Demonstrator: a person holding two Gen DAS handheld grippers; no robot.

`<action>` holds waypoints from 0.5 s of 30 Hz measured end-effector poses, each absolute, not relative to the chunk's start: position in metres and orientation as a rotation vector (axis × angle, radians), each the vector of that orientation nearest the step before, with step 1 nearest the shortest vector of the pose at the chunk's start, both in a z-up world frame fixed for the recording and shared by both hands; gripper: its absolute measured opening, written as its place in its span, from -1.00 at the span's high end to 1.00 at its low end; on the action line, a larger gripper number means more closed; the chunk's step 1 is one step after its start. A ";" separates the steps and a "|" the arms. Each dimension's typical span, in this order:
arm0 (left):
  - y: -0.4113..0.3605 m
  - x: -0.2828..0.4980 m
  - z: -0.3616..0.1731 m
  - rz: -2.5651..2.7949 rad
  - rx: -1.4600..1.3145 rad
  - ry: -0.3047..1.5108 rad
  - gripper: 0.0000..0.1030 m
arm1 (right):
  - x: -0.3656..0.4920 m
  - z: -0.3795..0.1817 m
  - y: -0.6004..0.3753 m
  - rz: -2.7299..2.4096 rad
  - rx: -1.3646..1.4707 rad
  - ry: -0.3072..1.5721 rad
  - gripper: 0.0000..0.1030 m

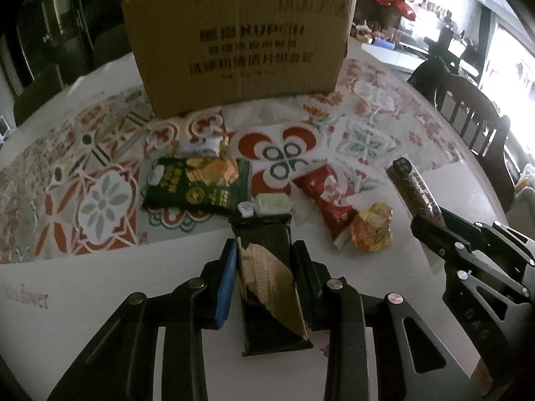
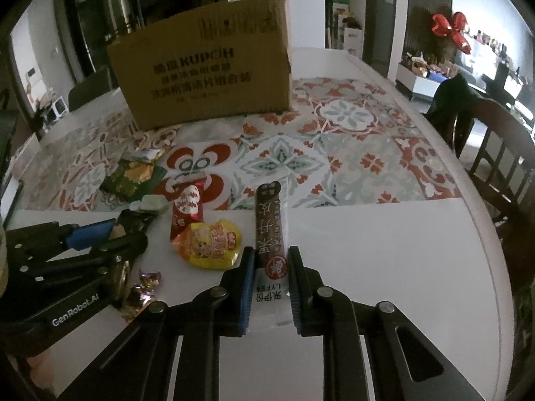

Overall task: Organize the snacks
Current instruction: 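Close the left tool on the black chocolate-bar packet while the right tool grasps the brown stick snack, then carry both snacks over the cardboard box and open both tools inside it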

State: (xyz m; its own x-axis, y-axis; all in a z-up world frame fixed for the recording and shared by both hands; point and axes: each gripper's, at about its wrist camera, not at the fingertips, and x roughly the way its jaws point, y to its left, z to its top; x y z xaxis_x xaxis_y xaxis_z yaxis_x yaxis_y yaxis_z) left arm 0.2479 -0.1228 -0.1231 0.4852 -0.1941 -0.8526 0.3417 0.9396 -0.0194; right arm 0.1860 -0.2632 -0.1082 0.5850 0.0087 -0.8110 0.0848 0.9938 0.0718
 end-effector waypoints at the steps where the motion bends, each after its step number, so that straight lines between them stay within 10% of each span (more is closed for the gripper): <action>1: -0.123 0.246 -0.120 -0.332 0.161 1.005 0.37 | 0.185 -0.105 -0.264 -0.043 0.109 0.938 0.61; 15: -0.110 0.238 -0.069 -0.374 0.111 0.890 0.37 | 0.180 -0.057 -0.253 0.012 0.138 0.824 0.61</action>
State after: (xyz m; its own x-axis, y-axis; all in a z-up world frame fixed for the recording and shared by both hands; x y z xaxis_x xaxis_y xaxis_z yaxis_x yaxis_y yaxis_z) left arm 0.2381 -0.1101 -0.0693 0.5693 -0.2724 -0.7757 0.3639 0.9295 -0.0594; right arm 0.1801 -0.2534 -0.0572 0.6798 0.0641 -0.7306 0.0430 0.9910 0.1270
